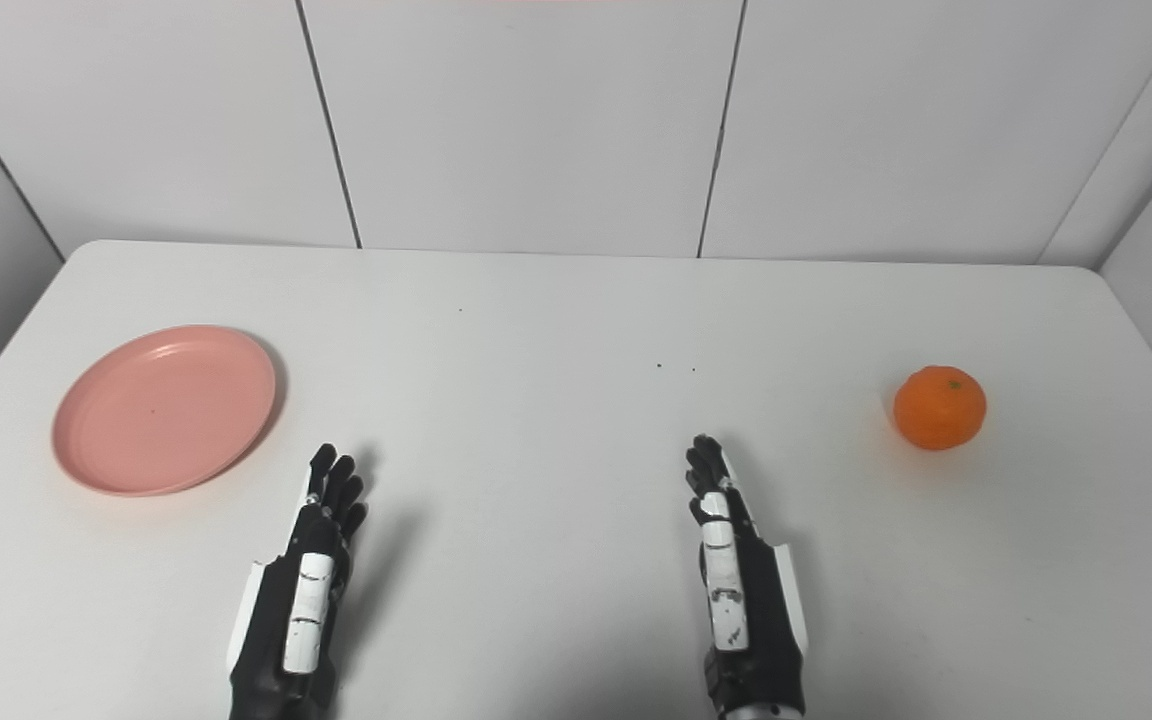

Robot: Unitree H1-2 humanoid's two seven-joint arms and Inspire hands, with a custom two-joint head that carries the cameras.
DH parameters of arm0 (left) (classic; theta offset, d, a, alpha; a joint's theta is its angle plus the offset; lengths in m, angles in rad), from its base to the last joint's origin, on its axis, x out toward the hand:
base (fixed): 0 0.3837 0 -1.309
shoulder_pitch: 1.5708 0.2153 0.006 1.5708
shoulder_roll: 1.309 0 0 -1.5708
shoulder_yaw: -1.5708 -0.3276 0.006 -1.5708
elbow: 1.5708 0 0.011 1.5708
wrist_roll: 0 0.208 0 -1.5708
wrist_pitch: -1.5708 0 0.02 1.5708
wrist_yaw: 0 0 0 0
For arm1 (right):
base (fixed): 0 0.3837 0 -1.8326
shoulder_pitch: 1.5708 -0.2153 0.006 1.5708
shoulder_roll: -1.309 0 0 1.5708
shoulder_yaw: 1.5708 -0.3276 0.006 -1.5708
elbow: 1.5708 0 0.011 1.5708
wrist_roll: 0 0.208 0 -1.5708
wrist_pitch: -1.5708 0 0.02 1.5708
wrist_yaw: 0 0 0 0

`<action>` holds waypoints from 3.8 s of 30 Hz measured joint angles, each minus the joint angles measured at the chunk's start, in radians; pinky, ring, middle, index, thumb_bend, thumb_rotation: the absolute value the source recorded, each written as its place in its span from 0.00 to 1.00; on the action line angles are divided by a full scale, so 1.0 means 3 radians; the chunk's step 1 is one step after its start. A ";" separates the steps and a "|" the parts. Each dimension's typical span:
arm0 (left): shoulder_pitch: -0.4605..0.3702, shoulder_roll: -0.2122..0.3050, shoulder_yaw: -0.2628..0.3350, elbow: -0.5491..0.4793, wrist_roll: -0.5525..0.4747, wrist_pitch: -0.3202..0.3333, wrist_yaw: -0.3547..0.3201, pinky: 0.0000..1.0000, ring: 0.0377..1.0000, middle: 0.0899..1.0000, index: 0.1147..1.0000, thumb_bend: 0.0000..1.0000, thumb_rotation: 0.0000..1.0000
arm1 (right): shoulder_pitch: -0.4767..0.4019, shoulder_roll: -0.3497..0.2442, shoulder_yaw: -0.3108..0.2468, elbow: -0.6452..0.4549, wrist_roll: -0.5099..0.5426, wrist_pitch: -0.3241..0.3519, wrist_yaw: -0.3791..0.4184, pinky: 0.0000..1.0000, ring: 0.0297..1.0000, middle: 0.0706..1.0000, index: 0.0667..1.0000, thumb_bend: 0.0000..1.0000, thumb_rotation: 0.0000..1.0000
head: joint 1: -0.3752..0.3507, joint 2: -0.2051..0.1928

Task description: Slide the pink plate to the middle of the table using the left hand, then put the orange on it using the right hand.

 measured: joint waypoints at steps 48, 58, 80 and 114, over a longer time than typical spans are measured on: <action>-0.0016 -0.0053 -0.0248 0.0237 0.0401 -0.0429 0.0512 0.79 0.88 0.91 0.90 0.65 0.75 | -0.0010 -0.0070 -0.0631 0.0415 0.0383 -0.0396 0.0660 1.00 1.00 1.00 1.00 0.62 1.00 | 0.1202 -0.0900; 0.0026 -0.0044 -0.0273 -0.0005 -0.0068 0.0042 0.0252 0.85 0.89 0.91 0.91 0.75 0.73 | -0.0010 -0.0075 -0.0604 0.0398 0.0340 -0.0393 0.0661 1.00 1.00 1.00 1.00 0.62 1.00 | 0.1218 -0.0854; -0.1253 0.0802 0.0487 -0.1043 -0.1098 0.1870 -0.0215 0.96 0.90 0.87 0.83 0.94 0.93 | 0.0018 -0.0077 -0.0603 0.0376 0.0278 -0.0382 0.0644 1.00 1.00 1.00 1.00 0.69 1.00 | 0.1238 -0.0819; -0.2310 0.1980 0.1287 0.1112 -0.1681 0.1383 -0.0756 0.95 0.92 0.91 0.94 0.90 0.88 | 0.0020 -0.0098 -0.0595 0.0378 0.0343 -0.0381 0.0662 1.00 1.00 0.98 1.00 0.65 1.00 | 0.1294 -0.0824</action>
